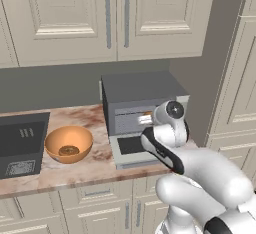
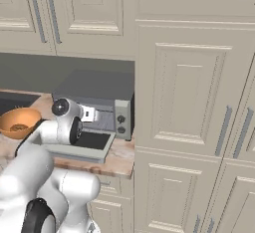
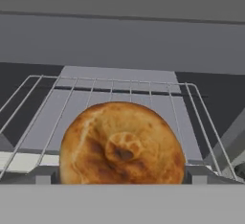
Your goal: Pick up the heated bread from the toaster oven and place it in the bowl. Then move the bread bowl to the dining counter.
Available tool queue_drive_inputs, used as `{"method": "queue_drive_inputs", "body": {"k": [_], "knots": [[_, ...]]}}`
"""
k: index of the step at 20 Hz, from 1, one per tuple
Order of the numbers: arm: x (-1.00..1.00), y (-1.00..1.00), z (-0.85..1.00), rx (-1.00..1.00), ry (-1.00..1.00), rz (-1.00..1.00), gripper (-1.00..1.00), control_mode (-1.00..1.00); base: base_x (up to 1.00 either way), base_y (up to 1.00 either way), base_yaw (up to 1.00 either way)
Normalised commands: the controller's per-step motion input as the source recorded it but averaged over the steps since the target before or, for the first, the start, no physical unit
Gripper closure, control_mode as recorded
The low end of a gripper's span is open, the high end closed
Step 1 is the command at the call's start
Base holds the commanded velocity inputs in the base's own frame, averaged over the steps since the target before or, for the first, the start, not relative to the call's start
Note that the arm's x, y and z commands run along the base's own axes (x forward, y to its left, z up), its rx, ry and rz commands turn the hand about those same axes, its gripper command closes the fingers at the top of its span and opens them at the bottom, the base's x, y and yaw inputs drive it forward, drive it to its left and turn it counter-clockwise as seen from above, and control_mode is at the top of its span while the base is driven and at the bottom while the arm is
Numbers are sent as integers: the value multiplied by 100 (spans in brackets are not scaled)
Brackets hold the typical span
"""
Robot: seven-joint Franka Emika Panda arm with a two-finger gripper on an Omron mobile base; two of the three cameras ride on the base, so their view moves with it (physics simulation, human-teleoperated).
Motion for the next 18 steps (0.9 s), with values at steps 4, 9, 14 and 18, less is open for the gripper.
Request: {"method": "queue_drive_inputs", "body": {"k": [4, 9, 14, 18], "knots": [[-49, 0, 0, 0, 0, 0, 100, -100, 0, 0, 0], [-73, -13, 1, 0, -1, 0, 100, -100, 0, 0, 0], [-65, -6, 26, 0, -1, 0, 100, -100, 0, 0, 0], [-39, 28, 49, 3, 0, 2, 100, -100, 0, 0, 0]]}}
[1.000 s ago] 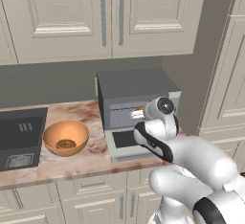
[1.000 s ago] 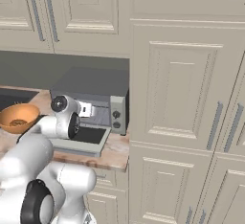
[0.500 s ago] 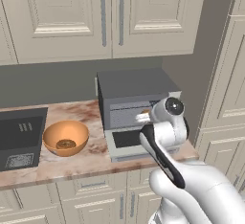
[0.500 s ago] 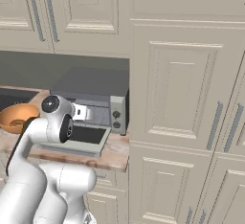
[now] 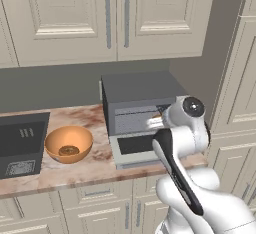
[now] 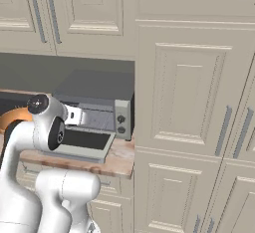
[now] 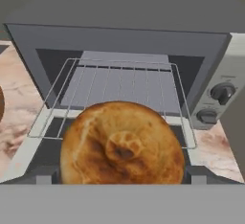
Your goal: Pick up the heated bread from the toaster oven and place it in the bowl. Then move the bread bowl to the dining counter.
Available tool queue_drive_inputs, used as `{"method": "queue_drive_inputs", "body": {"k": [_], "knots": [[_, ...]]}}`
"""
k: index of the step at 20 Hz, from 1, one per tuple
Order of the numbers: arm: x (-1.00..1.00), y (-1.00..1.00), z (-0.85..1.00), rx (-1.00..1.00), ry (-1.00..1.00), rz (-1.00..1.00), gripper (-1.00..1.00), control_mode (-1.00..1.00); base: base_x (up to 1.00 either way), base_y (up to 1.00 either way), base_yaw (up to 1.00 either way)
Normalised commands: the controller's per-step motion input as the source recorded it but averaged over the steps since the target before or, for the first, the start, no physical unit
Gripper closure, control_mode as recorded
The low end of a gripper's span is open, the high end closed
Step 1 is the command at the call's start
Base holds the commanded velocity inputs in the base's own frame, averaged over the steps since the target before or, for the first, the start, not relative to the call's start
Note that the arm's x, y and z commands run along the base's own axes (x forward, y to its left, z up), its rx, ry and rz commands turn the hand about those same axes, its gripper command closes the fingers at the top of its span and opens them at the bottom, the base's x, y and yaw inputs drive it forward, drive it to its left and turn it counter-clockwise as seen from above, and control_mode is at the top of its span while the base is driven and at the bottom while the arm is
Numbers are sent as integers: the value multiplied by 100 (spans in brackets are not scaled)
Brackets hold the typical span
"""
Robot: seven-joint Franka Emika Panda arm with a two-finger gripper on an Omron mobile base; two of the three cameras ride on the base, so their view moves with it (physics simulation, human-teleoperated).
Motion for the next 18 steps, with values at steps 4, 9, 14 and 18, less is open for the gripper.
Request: {"method": "queue_drive_inputs", "body": {"k": [4, 9, 14, 18], "knots": [[-42, 18, 77, 0, 3, 8, 100, -100, 0, 0, 0], [-46, 36, 29, 0, 5, 11, 100, -100, 0, 0, 0], [-44, 92, 0, 0, 0, 13, 100, -100, 0, 0, 0], [-11, 100, -2, 0, 0, 9, 100, -100, 0, 0, 0]]}}
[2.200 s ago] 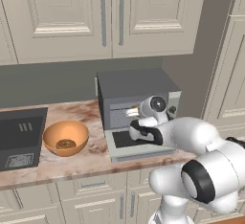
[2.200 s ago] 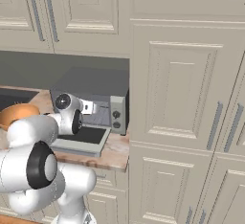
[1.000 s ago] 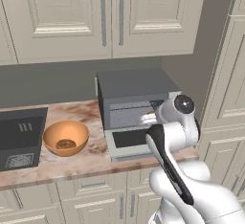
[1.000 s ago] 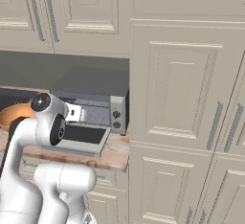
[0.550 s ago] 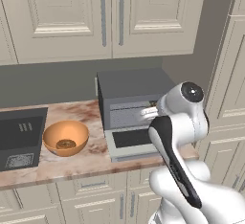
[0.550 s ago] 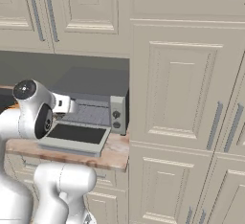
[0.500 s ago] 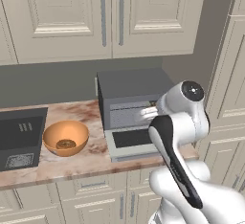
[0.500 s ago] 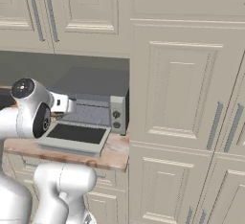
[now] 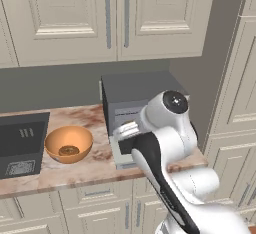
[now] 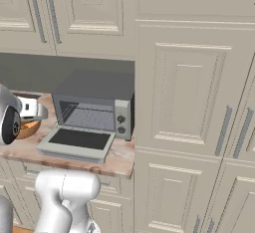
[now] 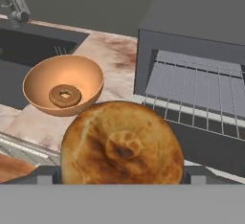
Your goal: Pick up the heated bread from the toaster oven and place it in the bowl. Then move the bread bowl to the dining counter.
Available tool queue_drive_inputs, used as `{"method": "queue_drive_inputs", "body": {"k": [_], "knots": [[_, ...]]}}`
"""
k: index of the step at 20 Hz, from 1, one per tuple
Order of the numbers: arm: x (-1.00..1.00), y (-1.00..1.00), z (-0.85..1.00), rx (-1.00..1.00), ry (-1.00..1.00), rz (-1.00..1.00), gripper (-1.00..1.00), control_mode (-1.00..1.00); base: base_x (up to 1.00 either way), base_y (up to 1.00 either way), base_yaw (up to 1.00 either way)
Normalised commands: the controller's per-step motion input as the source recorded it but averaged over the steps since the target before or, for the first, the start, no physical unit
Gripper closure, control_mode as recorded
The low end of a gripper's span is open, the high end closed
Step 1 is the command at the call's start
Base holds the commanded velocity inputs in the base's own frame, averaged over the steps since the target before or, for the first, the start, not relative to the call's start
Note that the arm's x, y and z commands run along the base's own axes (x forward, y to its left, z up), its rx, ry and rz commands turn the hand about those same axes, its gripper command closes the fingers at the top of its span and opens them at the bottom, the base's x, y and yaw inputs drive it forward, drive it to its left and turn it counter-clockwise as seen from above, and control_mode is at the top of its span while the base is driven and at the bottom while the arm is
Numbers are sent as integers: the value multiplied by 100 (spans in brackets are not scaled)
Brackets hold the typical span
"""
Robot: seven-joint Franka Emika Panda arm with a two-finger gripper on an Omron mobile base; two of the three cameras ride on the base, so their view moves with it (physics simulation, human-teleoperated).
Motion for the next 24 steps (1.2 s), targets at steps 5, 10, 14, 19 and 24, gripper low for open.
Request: {"method": "queue_drive_inputs", "body": {"k": [5, 10, 14, 19, 24], "knots": [[18, 100, -1, 0, 1, 1, 100, -100, 0, 0, 0], [78, 100, -18, -3, 19, 0, 100, -100, 0, 0, 0], [66, 82, -32, -5, 21, 0, 100, -100, 0, 0, 0], [26, 26, -35, -6, 14, 6, 100, -100, 0, 0, 0], [44, 14, -64, -5, 9, 3, 100, -100, 0, 0, 0]]}}
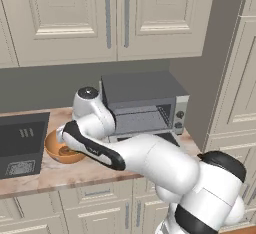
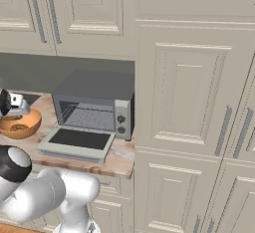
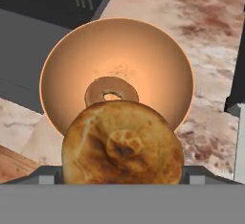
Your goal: Pick up the heated bread from the toaster oven and place it in the bowl. Then move the bread bowl to the dining counter.
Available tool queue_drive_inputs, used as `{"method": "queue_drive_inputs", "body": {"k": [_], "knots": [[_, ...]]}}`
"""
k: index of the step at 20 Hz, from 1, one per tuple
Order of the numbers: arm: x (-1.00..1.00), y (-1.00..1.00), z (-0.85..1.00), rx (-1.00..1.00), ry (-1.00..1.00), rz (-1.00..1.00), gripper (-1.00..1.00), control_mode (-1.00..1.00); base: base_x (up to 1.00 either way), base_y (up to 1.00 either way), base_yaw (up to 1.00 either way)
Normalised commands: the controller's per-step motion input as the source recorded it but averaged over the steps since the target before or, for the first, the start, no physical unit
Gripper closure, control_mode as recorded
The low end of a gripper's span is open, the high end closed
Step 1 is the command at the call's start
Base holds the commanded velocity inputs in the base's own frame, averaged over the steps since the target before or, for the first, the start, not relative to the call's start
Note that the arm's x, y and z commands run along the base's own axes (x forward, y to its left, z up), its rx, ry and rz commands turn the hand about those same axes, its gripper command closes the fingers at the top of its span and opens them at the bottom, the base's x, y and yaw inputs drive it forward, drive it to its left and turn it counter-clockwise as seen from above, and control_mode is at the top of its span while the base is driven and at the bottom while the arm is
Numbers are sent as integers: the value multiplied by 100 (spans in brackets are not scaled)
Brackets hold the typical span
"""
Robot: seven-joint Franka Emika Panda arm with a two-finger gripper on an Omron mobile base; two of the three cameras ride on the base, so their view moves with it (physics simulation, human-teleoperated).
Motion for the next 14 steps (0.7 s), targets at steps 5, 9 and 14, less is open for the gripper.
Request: {"method": "queue_drive_inputs", "body": {"k": [5, 9, 14], "knots": [[50, 48, -47, -2, 0, 0, 100, -100, 0, 0, 0], [52, 71, -41, -1, 0, 0, -100, -100, 0, 0, 0], [41, 21, -15, 0, 0, -1, -100, -100, 0, 0, 0]]}}
